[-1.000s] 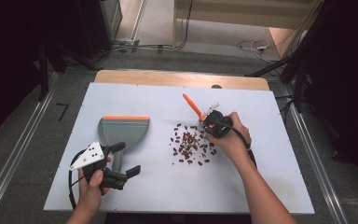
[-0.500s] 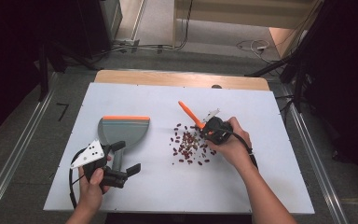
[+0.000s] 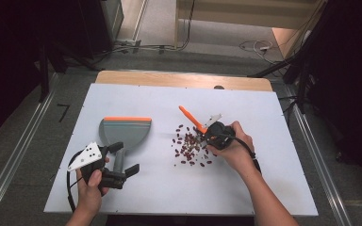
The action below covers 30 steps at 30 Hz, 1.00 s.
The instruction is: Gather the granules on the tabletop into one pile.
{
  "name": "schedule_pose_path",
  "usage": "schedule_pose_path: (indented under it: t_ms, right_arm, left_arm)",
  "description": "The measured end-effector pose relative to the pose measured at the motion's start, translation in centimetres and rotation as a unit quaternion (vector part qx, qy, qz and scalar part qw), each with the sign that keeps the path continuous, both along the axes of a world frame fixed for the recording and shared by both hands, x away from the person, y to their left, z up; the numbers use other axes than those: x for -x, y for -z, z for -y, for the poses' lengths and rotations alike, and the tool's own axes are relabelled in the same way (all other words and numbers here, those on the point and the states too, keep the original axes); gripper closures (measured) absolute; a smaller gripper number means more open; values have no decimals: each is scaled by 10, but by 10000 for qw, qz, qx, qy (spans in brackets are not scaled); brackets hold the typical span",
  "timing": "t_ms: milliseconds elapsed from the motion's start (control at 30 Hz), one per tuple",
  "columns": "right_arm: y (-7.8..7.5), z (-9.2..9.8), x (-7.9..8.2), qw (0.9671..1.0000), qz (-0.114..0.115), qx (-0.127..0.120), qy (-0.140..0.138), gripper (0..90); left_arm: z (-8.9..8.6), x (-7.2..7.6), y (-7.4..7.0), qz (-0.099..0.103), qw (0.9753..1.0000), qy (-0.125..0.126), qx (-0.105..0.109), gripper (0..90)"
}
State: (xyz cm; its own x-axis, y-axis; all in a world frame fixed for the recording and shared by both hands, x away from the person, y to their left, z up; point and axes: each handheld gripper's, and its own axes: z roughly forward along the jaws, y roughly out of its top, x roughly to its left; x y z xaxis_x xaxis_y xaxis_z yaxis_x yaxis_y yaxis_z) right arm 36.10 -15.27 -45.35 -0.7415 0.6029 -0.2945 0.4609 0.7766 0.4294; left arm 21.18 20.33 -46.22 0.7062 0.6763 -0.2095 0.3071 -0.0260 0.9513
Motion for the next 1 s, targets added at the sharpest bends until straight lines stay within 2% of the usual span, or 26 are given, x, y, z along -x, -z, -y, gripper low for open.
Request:
schedule_pose_path:
  t_ms: [200, 267, 300, 333, 433, 500, 667, 800, 967, 1000]
  right_arm:
    - [-5, 3, 1, 9996, -103, -29, -252, 685]
    - [-8, 6, -1, 9996, -125, -119, -219, 688]
    - [-13, 10, -5, 9994, -150, -262, -155, 689]
    - [-13, 10, -5, 9994, -150, -262, -155, 689]
    - [-25, 15, -13, 9992, -19, -395, -99, 689]
    - [-28, 15, -15, 9990, 5, -433, -100, 689]
    - [-34, 2, -31, 9988, 132, -278, -376, 688]
    - [-29, -11, -45, 9973, 167, -270, -657, 688]
    - [-18, -27, -56, 9958, 245, 44, -881, 689]
    - [-16, -28, -57, 9946, 354, 111, -968, 688]
  left_arm:
    - [0, -1, 0, -8, 10000, -43, 8, 0]
    - [1, 0, 0, -2, 10000, -37, 14, 0]
    - [1, 0, 0, 10, 10000, -32, 4, 0]
    - [1, 1, -1, 11, 10000, -34, 3, 0]
    - [0, 1, -1, 31, 10000, -36, 14, 0]
    - [-1, 1, -1, 31, 10000, -43, 27, 0]
    - [-3, 1, -1, 26, 10000, -53, 46, 0]
    - [-6, 0, -1, 21, 9999, -73, 65, 0]
    - [-7, 1, 0, 18, 10000, -79, 50, 0]
    - [-7, 1, 0, 17, 10000, -80, 46, 0]
